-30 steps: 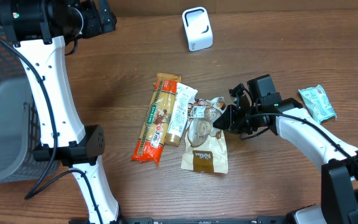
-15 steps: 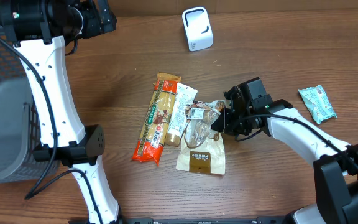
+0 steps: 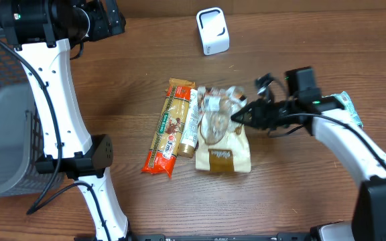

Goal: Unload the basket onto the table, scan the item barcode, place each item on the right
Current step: 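Lift the snack bag and carry it toward the scanner, then hold the snack bag in front of the white scanner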

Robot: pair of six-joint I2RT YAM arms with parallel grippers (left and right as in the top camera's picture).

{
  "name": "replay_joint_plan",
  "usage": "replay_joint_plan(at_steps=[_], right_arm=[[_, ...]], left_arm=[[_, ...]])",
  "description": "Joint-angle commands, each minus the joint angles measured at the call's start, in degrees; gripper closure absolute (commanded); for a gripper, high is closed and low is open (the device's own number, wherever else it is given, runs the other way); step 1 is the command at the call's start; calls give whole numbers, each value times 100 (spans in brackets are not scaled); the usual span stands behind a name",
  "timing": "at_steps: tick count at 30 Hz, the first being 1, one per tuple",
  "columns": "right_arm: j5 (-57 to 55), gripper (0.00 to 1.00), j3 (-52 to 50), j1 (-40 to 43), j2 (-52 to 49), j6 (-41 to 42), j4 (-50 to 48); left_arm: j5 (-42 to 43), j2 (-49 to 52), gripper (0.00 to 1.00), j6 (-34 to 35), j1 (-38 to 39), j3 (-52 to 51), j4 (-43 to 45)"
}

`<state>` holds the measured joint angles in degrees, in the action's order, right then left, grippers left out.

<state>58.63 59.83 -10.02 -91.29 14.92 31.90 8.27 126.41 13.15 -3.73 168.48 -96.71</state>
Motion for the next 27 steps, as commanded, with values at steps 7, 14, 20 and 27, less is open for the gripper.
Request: replay_joint_plan(at_steps=[7, 14, 20, 27], right_arm=[[1523, 96, 256, 859, 562, -299, -24], [616, 96, 299, 933, 588, 105, 63], [-1676, 96, 1163, 887, 586, 254, 1257], [-4492, 96, 3241, 306, 166, 111, 2994]], left_arm=[[-35, -94, 0, -9, 52, 37, -9], [-37, -94, 0, -9, 52, 37, -9], [-37, -94, 0, -9, 52, 37, -9], [-35, -94, 0, -9, 52, 37, -9]])
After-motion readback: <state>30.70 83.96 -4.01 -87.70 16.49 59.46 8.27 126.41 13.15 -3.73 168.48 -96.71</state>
